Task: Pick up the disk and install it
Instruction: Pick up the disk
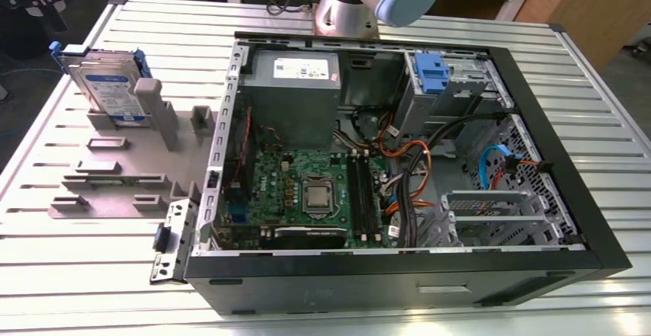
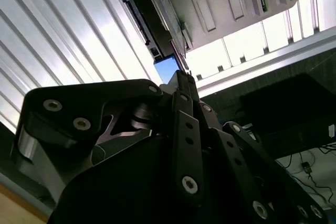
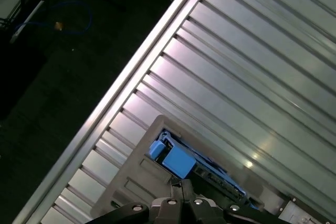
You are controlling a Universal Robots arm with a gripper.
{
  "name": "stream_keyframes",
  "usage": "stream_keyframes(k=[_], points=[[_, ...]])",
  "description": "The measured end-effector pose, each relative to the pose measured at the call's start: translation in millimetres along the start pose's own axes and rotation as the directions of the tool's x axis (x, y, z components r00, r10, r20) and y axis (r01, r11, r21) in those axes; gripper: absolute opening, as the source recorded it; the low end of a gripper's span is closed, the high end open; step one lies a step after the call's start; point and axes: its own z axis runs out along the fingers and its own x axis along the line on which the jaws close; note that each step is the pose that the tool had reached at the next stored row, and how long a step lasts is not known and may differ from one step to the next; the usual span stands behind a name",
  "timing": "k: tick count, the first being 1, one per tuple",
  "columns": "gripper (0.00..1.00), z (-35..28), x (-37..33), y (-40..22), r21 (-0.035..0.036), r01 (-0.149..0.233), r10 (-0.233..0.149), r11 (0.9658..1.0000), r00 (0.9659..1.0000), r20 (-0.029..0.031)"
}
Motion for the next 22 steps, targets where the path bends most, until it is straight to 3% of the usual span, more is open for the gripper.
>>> stream_keyframes(k=[11, 22], points=[[0.11, 0.0, 0.0, 0.0, -0.0006, 0.060, -0.060, 0.9982, 0.9982, -0.0023], [0.11, 0.1, 0.0, 0.0, -0.0013, 0.118, -0.118, 0.9930, 0.9930, -0.0045]])
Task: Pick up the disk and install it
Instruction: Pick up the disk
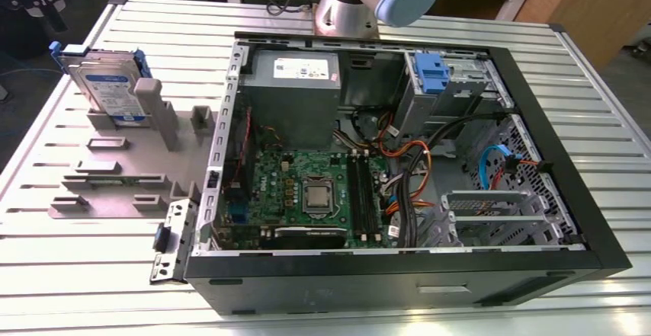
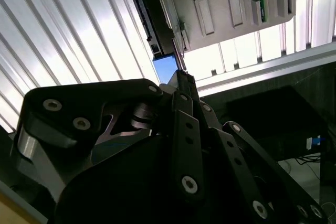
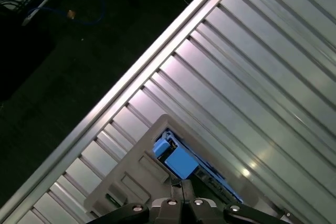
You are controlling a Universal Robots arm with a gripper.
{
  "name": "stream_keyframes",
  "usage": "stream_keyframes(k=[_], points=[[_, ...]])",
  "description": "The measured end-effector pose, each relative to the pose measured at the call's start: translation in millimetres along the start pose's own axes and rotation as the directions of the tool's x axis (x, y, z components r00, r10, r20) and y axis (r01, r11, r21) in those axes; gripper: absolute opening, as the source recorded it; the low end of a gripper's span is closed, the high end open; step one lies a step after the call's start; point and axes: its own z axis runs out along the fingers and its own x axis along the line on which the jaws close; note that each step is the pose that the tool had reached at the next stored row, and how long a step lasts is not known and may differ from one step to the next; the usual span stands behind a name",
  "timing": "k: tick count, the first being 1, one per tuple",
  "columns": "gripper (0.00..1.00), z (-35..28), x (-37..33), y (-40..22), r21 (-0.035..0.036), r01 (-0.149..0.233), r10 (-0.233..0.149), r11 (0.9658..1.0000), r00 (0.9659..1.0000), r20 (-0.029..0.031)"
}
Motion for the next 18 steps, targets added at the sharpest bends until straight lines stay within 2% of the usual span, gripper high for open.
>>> stream_keyframes(k=[9, 18], points=[[0.11, 0.0, 0.0, 0.0, -0.0005, 0.047, -0.047, 0.9989, 0.9989, -0.0018], [0.11, 0.1, 0.0, 0.0, -0.0010, 0.094, -0.094, 0.9956, 0.9956, -0.0036]])
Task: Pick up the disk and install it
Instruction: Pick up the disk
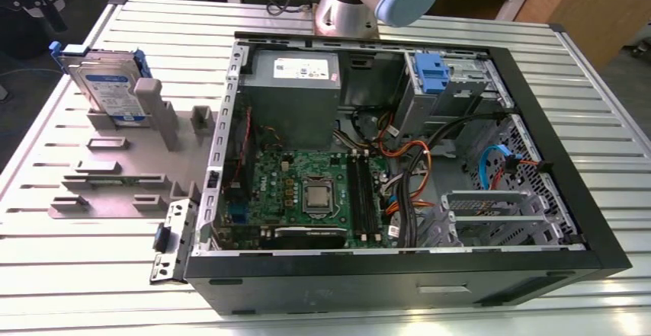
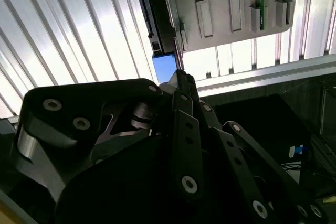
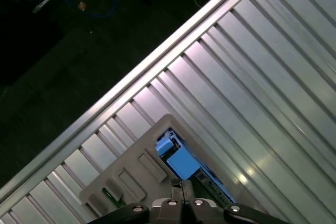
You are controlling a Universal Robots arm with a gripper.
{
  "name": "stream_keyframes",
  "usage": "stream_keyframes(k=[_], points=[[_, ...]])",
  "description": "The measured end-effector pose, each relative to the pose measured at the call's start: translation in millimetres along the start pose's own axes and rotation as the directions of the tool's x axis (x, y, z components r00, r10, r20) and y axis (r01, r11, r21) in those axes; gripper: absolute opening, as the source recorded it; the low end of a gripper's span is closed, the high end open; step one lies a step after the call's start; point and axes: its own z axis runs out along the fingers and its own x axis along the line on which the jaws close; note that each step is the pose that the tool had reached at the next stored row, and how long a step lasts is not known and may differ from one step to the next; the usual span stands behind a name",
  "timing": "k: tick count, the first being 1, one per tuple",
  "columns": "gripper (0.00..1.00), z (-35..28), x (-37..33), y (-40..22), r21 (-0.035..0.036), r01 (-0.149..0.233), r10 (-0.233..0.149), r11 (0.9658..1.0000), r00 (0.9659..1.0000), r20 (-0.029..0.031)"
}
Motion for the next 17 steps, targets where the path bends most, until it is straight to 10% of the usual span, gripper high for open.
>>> stream_keyframes(k=[17], points=[[0.11, 0.0, 0.0, 0.0, -0.0010, 0.090, -0.090, 0.9959, 0.9959, -0.0035]])
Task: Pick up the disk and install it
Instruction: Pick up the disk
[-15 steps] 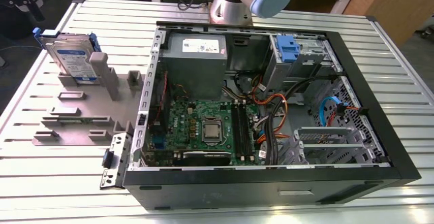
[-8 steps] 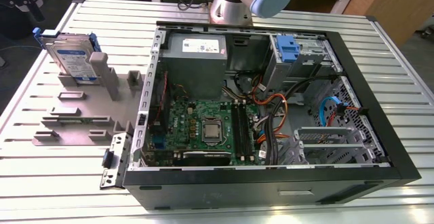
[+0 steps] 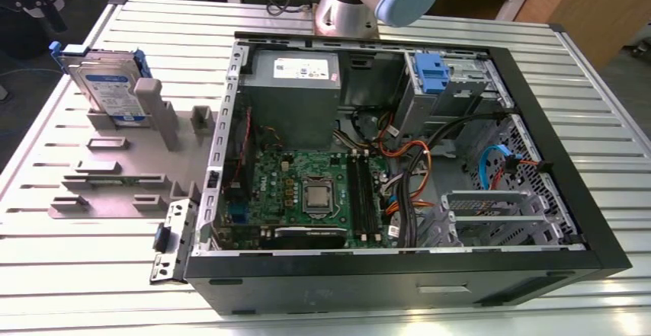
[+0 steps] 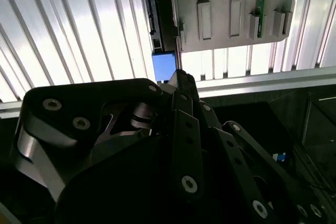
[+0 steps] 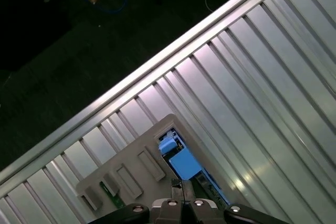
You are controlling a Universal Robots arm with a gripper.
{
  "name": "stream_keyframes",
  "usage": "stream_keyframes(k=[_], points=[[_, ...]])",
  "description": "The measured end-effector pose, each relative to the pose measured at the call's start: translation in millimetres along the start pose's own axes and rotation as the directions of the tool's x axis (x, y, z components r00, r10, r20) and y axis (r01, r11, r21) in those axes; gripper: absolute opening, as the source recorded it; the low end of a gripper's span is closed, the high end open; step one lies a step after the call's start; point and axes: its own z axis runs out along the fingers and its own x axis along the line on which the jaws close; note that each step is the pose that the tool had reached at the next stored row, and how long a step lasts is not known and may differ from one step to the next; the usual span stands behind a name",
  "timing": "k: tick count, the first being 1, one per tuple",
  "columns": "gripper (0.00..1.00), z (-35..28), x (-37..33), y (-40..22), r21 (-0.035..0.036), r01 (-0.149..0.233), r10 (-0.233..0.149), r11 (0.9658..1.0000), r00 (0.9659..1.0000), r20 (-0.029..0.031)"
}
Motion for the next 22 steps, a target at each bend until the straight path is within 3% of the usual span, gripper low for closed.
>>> stream_keyframes(k=[11, 22], points=[[0.11, 0.1, 0.0, 0.0, -0.0006, 0.063, -0.063, 0.9980, 0.9980, -0.0025], [0.11, 0.2, 0.0, 0.0, -0.0014, 0.131, -0.131, 0.9914, 0.9914, -0.0051]])
